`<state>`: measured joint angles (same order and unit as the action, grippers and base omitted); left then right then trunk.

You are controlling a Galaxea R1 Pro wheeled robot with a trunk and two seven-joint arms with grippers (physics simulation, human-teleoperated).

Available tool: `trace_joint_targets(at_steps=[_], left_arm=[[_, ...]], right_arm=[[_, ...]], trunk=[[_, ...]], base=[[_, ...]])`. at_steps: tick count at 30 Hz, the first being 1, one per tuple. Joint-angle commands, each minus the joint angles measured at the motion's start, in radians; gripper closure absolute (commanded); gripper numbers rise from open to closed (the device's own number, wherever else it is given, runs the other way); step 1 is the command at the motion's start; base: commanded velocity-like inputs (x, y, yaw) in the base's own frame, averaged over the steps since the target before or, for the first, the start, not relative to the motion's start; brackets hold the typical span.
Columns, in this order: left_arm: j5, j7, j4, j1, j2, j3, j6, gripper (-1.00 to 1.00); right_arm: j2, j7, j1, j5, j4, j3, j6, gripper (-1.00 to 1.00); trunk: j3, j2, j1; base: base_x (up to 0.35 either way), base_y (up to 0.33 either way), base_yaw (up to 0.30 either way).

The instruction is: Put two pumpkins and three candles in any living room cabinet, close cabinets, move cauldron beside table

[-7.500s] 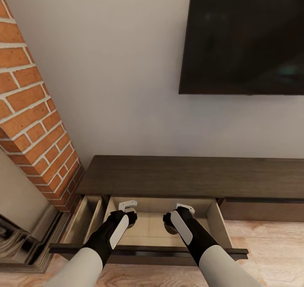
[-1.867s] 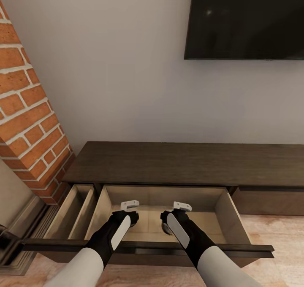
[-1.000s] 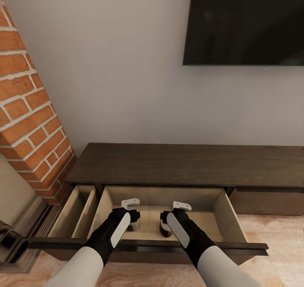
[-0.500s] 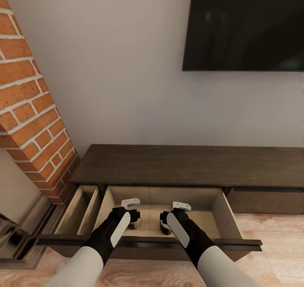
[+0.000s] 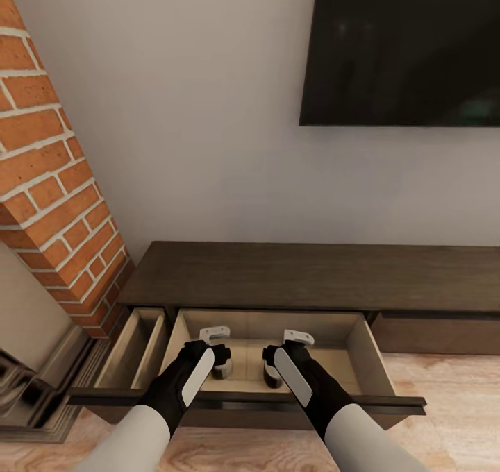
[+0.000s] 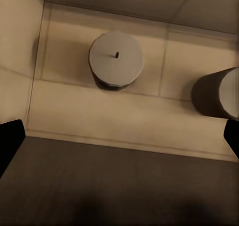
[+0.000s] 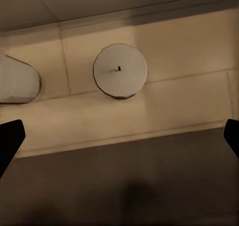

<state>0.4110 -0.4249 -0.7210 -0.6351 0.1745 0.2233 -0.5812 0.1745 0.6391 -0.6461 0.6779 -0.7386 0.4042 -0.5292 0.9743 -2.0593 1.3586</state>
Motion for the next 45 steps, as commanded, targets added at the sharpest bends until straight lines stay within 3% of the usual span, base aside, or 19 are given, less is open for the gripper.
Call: trace_joint_targets(at_steps=[1, 6, 8, 12, 45], left_arm=[[0.0, 0.0, 0.0, 0.0, 0.0, 0.0, 0.0, -1.0], [0.003, 0.0, 0.0, 0.0, 0.0, 0.0, -0.002, -1.0], [0.024, 0.0, -0.001, 0.0, 0.0, 0.001, -0.011, -1.0], [0.032, 0.0, -0.001, 0.0, 0.0, 0.001, -0.014, -1.0], [0.035, -0.002, -0.002, 0.0, 0.0, 0.001, -0.035, -1.0]], right_arm=[[0.0, 0.0, 0.0, 0.0, -0.003, 0.0, 0.0, -1.0], [0.0, 0.001, 0.0, 0.0, -0.006, 0.001, 0.0, -1.0], [0.0, 0.001, 0.0, 0.0, -0.007, 0.001, -0.001, -1.0], [0.0, 0.001, 0.0, 0.0, -0.007, 0.001, -0.001, -1.0], [0.0, 0.001, 0.0, -0.001, -0.011, 0.001, -0.022, -1.0]], trunk=[[-0.003, 0.007, -0.004], [-0.019, 0.042, -0.023], [-0.025, 0.056, -0.031], [-0.038, 0.084, -0.046], [-0.141, 0.315, -0.173]], base=[[0.0, 0.0, 0.0], [0.0, 0.0, 0.0], [0.0, 0.0, 0.0], [0.0, 0.0, 0.0], [0.0, 0.0, 0.0]])
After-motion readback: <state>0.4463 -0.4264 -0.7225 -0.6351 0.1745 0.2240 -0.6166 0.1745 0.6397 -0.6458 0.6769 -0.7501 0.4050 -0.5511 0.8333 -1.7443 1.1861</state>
